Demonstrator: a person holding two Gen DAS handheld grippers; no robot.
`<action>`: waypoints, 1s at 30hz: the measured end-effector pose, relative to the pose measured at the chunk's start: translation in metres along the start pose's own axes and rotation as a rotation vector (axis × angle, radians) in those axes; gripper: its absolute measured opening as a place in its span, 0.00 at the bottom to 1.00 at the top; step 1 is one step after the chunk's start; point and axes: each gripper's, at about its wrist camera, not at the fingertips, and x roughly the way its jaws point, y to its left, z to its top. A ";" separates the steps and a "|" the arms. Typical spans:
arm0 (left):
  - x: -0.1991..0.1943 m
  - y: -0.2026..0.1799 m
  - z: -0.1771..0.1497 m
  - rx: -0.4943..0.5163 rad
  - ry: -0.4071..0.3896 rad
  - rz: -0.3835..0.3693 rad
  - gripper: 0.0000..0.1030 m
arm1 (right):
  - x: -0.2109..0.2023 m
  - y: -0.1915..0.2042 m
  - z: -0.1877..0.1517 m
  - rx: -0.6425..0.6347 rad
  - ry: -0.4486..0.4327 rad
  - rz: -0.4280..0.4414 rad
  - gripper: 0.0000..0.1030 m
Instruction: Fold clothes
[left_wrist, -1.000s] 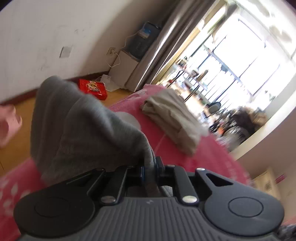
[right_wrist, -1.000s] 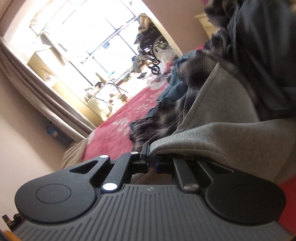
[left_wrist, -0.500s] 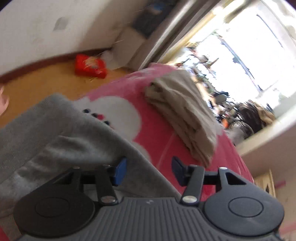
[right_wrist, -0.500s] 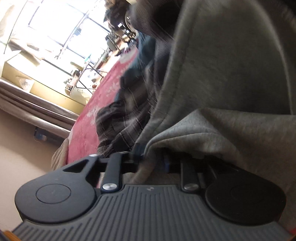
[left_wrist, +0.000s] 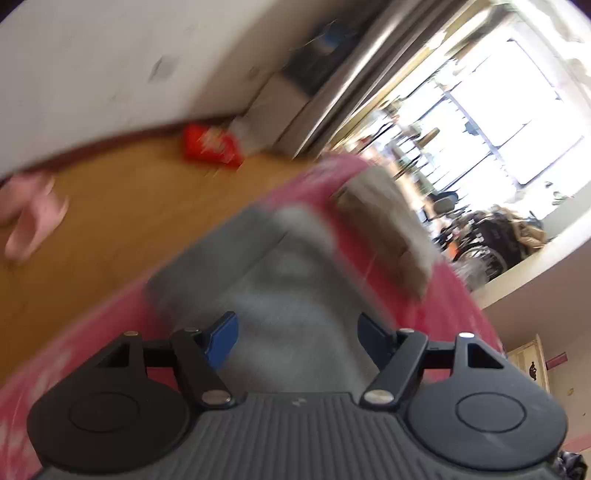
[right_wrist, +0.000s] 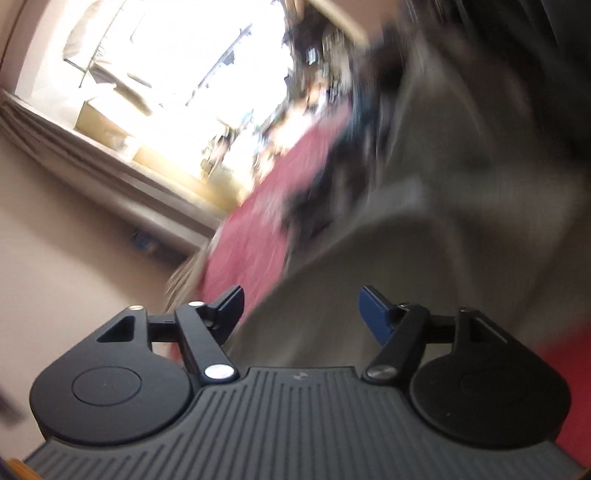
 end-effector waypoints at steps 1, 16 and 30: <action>0.002 0.007 -0.009 -0.022 0.029 0.005 0.71 | 0.005 -0.005 -0.017 0.033 0.051 0.019 0.67; 0.068 0.011 -0.020 -0.107 -0.019 0.024 0.83 | 0.087 -0.028 -0.061 0.282 -0.002 -0.032 0.67; 0.045 -0.011 -0.018 -0.139 -0.168 0.165 0.17 | 0.105 -0.013 -0.057 0.217 -0.131 -0.087 0.08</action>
